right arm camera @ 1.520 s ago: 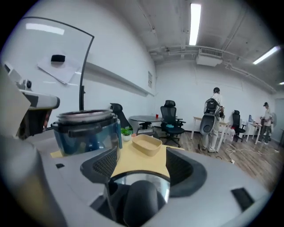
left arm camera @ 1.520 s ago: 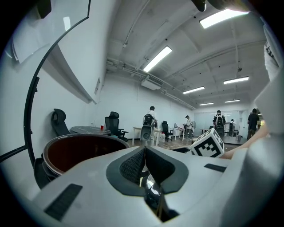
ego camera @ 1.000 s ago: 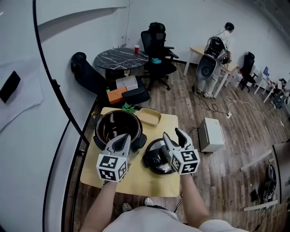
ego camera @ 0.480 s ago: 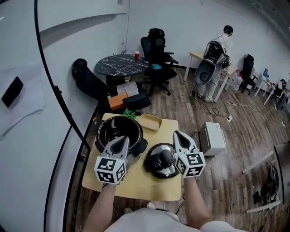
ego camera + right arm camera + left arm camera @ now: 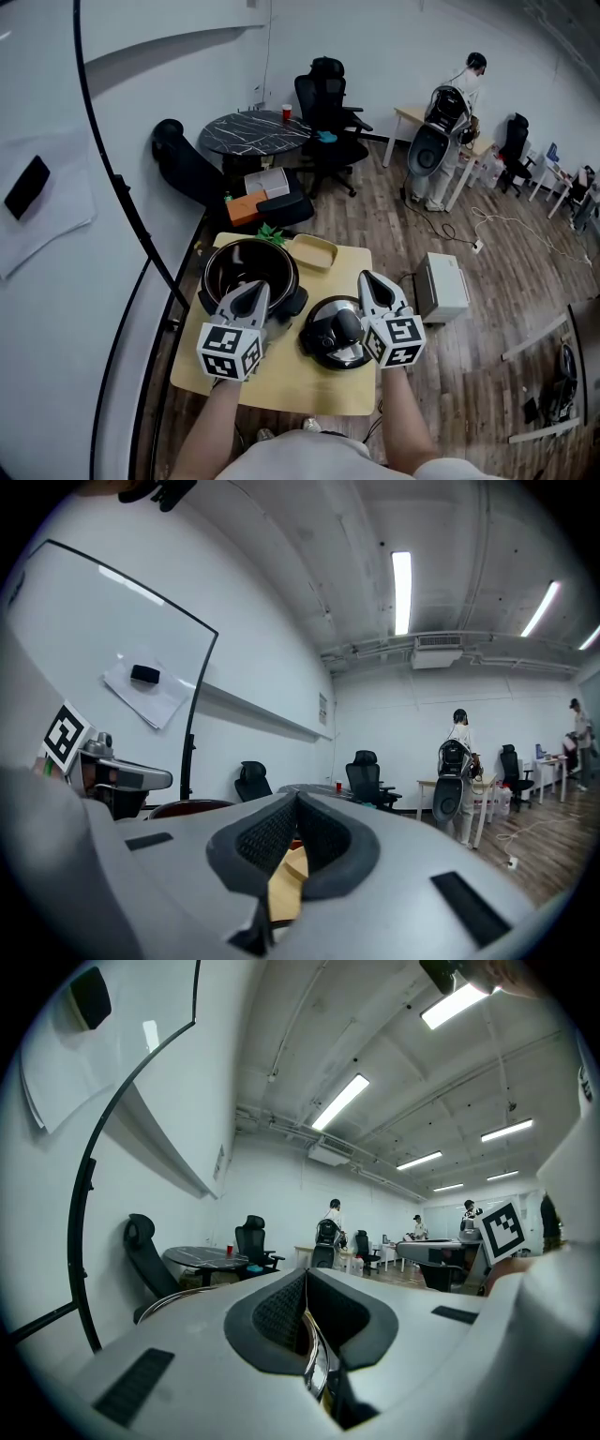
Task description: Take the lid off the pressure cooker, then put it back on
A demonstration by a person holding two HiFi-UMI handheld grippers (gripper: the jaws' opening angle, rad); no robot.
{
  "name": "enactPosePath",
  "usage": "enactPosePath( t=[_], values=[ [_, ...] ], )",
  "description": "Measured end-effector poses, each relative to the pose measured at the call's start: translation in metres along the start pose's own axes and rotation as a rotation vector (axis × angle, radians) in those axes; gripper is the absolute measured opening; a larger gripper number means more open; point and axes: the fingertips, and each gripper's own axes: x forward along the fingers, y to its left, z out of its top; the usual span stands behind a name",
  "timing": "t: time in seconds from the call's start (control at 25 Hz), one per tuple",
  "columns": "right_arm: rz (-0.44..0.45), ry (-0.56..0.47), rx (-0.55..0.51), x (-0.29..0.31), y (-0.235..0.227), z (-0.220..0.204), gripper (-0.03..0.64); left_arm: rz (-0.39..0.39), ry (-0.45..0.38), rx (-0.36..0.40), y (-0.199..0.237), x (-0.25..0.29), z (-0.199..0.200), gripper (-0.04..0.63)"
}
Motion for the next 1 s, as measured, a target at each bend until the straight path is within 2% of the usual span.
enactPosePath(
  t=[0.12,0.36,0.52,0.56,0.8,1.0],
  values=[
    [0.004,-0.005,0.002,-0.001,0.0,0.001,0.018,-0.002,0.001,0.002,-0.002,0.0,0.001,0.015],
    [0.027,-0.007,0.008,0.003,0.004,-0.002,0.26,-0.004,0.001,0.002,-0.002,0.0,0.001,0.015],
    [0.035,-0.01,0.027,0.005,0.005,-0.004,0.401,-0.004,0.003,0.001,-0.002,0.0,0.0,0.015],
    [0.037,-0.006,0.031,0.006,0.006,-0.005,0.418,-0.004,0.003,0.0,-0.002,-0.001,-0.001,0.015],
    [0.031,0.038,0.017,0.01,0.005,-0.018,0.42,-0.004,0.011,0.002,-0.003,-0.002,-0.003,0.015],
    [0.016,0.148,-0.003,0.018,0.0,-0.061,0.407,0.001,0.025,0.0,-0.003,-0.004,-0.012,0.015]
  ],
)
